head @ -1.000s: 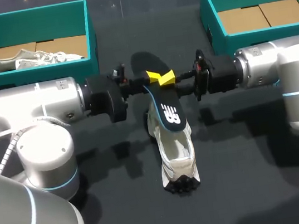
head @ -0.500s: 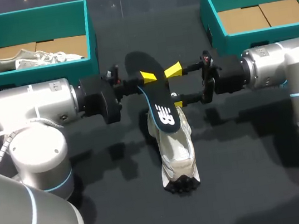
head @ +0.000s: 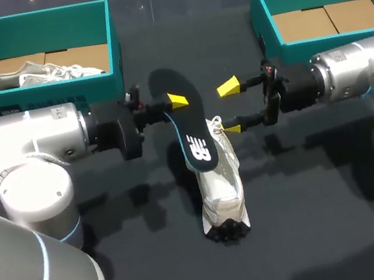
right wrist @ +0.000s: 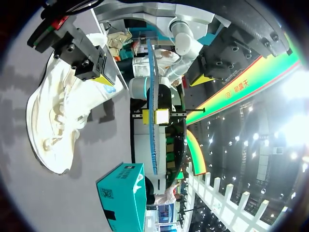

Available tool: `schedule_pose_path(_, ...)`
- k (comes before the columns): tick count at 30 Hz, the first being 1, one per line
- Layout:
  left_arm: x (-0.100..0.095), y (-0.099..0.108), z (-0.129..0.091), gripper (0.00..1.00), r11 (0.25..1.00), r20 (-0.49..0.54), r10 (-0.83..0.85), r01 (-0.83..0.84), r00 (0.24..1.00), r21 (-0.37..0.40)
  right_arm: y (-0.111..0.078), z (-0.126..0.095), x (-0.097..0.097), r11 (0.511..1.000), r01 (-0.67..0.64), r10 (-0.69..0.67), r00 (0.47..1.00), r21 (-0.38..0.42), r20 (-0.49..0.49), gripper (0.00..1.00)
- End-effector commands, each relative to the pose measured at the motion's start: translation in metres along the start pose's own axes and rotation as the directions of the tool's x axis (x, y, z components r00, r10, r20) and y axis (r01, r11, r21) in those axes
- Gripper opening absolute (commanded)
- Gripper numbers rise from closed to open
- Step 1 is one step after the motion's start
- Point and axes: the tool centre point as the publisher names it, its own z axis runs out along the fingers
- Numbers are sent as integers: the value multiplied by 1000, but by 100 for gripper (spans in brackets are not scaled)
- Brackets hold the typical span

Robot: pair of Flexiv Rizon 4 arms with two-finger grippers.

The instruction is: Take the shoe out of the shoebox, open the shoe tongue, remove and reinsert the insole, then place the shoe into the shoebox

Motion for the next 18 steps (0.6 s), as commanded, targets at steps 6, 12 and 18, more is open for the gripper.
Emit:
schedule_pose_path(6, 4, -14, -15, 0, 999, -4, 46, -46, 999, -9, 1, 1, -1, 1000, -1, 1, 1000, 3, 0, 100)
schedule_pose_path(12, 1, -25, -24, 0, 999, -4, 41, -41, 999, 22, 3, -4, 1, 994, 71, -80, 990, 82, 118, 100)
schedule_pose_path(18, -2, -37, -32, 0, 994, -44, -58, 61, 997, 86, -4, -26, 1, 932, 266, -330, 903, 246, 274, 100)
